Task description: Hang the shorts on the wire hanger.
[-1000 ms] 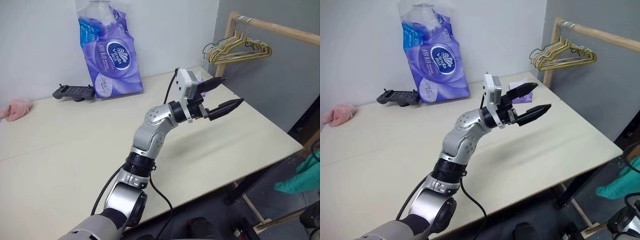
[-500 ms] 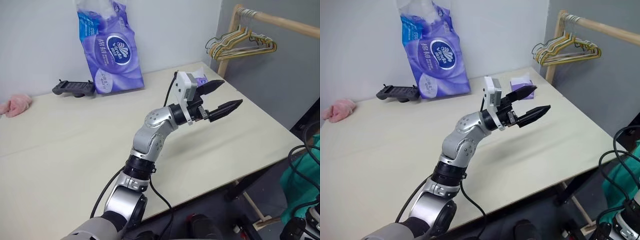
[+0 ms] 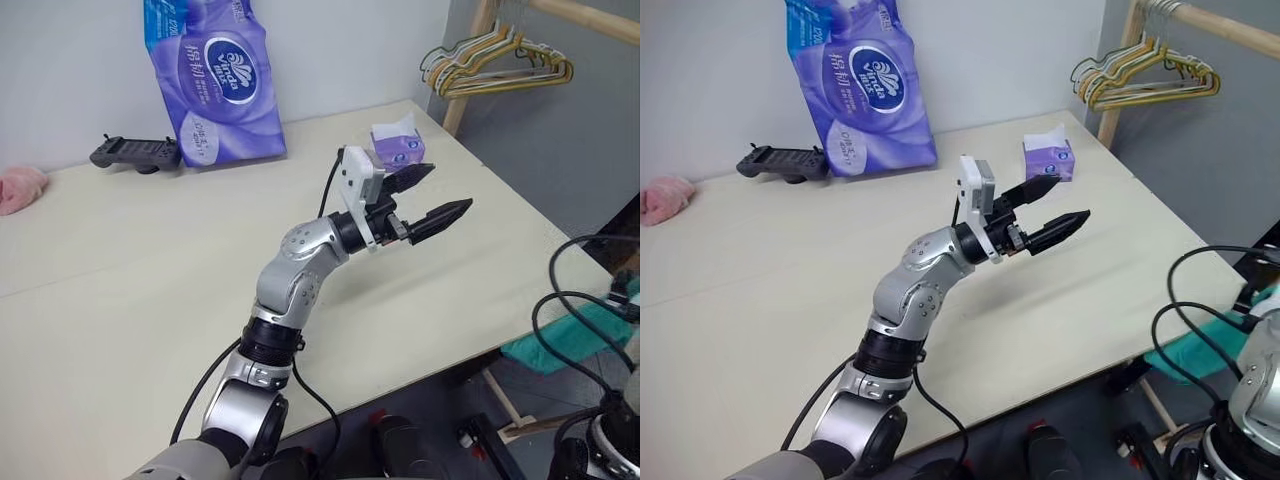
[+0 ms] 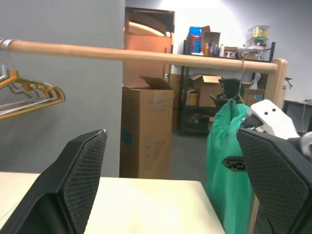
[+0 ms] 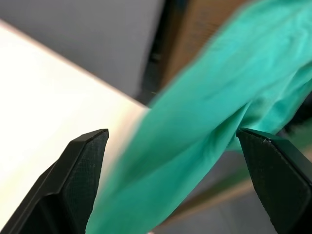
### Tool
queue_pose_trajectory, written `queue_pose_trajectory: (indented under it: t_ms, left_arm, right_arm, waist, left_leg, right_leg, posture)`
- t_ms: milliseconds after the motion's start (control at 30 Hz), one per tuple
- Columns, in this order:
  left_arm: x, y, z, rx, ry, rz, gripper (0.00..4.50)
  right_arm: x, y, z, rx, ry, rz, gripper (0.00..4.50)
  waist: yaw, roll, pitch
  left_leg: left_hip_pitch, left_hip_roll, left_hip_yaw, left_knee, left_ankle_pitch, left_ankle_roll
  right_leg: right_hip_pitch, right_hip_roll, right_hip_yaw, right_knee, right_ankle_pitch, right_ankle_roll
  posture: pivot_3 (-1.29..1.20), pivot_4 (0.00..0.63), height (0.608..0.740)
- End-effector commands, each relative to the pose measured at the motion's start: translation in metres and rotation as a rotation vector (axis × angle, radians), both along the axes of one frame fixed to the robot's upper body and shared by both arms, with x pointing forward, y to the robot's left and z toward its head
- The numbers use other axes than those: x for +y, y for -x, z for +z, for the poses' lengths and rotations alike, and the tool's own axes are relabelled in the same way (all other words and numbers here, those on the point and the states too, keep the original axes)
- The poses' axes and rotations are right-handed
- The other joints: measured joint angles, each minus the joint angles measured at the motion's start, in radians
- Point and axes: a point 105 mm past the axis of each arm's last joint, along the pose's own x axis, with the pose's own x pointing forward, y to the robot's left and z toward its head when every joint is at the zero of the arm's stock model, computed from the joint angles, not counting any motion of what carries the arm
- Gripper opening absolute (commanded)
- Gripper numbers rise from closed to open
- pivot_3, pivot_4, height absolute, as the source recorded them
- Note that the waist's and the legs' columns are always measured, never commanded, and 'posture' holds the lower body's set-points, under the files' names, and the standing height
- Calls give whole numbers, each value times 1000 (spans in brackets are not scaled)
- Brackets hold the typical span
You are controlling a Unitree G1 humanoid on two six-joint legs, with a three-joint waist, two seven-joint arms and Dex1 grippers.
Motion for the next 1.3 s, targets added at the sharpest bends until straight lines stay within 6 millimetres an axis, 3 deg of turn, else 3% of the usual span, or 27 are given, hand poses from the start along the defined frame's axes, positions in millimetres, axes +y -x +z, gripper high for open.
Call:
queue_pose_trajectory:
  t_ms: [33, 200, 333, 533, 600, 700, 900, 1033, 1300]
  left_arm:
    - [5, 4, 18, -53, 43, 8, 4500]
    - [8, 1, 21, -62, 46, 22, 4500]
    - [11, -1, 22, -70, 45, 35, 4500]
    - [34, -20, 15, -73, 1, 194, 4500]
    - [51, -34, -6, -44, -78, 340, 4500]
    - [94, -59, -39, 25, -203, 649, 4500]
    - [169, -71, -66, 198, -229, 1035, 4500]
    - [209, -62, -89, 290, -272, 1241, 4500]
    - [254, -34, -116, 373, -230, 1421, 4500]
  right_arm:
    - [43, -16, 16, -85, 19, 201, 4459]
    - [72, -32, 35, -127, 64, 367, 4459]
    - [90, -42, 35, -154, 7, 475, 4459]
    - [90, -75, 31, -214, 110, 657, 4459]
    - [96, -91, 30, -252, 141, 729, 4459]
    - [112, -115, 23, -285, 185, 831, 4459]
    - [148, -145, 13, -360, 152, 929, 4459]
    - [176, -153, 0, -395, 69, 987, 4459]
    - [201, -145, -22, -399, -8, 1047, 4459]
  waist:
    - [0, 0, 0]
    - [4, 0, 0]
    - [9, 0, 0]
    - [23, 0, -1]
    - [23, 1, -2]
    - [26, 1, -5]
    - [78, -2, -8]
    - [132, -10, -30]
    - [229, -22, -50]
  left_leg:
    - [0, 0, 0, 0, 1, -2]
    - [-1, 0, -1, 0, 1, -3]
    - [-2, 0, -2, 0, 0, -5]
    - [-2, -1, -2, 0, -1, -8]
    - [-2, -1, -2, 0, -1, -8]
    - [0, 0, -1, -1, -1, -8]
    - [-3, 1, -3, 0, 3, -14]
    - [-16, 1, -4, 0, 6, -21]
    - [-20, 0, -7, 0, 7, -23]
  right_leg:
    - [0, 0, 0, 0, 0, 0]
    - [0, -1, -1, -1, 0, 0]
    - [-1, -1, -2, -2, 0, 0]
    - [-2, -2, -2, -3, 1, 0]
    - [-2, -2, -2, -2, 1, 0]
    - [-2, -1, -1, 0, 1, -1]
    - [-7, -1, -2, 4, 4, -5]
    - [-21, -1, -4, 6, 5, -7]
    - [-23, -2, -7, 3, 7, -9]
  posture:
    - [-215, 155, 740]
    - [-209, 141, 740]
    - [-195, 126, 740]
    - [-140, 95, 740]
    - [-110, 84, 740]
    - [-57, 70, 740]
    - [60, 46, 740]
    - [141, 31, 740]
    - [227, 8, 740]
